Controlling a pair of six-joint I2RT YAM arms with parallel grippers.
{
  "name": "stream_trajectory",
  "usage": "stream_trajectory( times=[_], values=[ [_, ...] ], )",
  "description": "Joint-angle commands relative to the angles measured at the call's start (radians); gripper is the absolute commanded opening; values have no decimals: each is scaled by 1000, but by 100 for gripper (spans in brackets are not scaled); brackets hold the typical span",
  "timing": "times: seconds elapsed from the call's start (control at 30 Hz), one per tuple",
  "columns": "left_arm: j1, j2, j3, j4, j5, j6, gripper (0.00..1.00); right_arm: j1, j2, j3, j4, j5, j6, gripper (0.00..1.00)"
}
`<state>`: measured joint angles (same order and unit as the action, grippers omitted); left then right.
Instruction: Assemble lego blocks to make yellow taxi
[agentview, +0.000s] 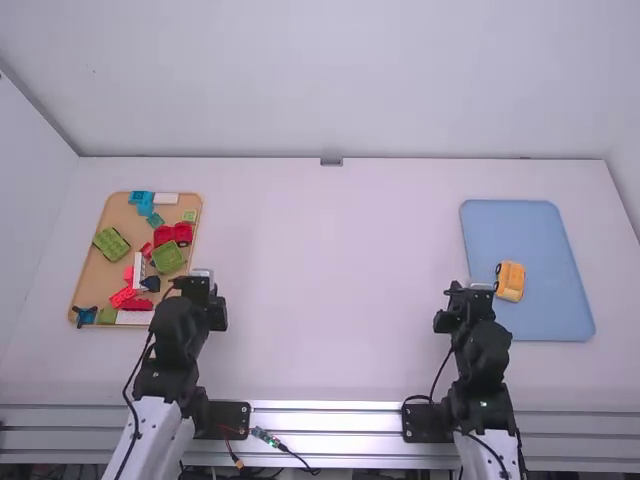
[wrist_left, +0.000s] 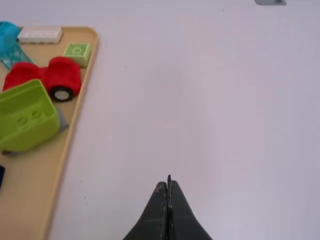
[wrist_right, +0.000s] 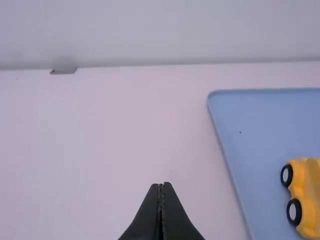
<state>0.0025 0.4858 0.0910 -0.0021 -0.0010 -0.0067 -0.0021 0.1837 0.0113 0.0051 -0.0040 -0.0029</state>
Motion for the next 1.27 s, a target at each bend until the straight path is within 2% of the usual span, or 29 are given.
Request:
stream_trajectory(
  times=[0.0,0.07,0.47,0.9,1.23],
  values=[
    [-2,-46,-47,2,1,7,0,2,-36,-11,-5,4,3,0],
    [-2,-88,-89,2,1,7,0,2,-66,-11,-5,4,3,0],
    [-2,-265,-91,2,1,7,0,2,-184,-11,-5,4,3,0],
    [-2,-428,-91,2,1,7,0,2,-184,-11,-5,4,3,0],
    [-2,-486,-91,2,1,7,0,2,-184,-11,-5,4,3,0]
  ],
)
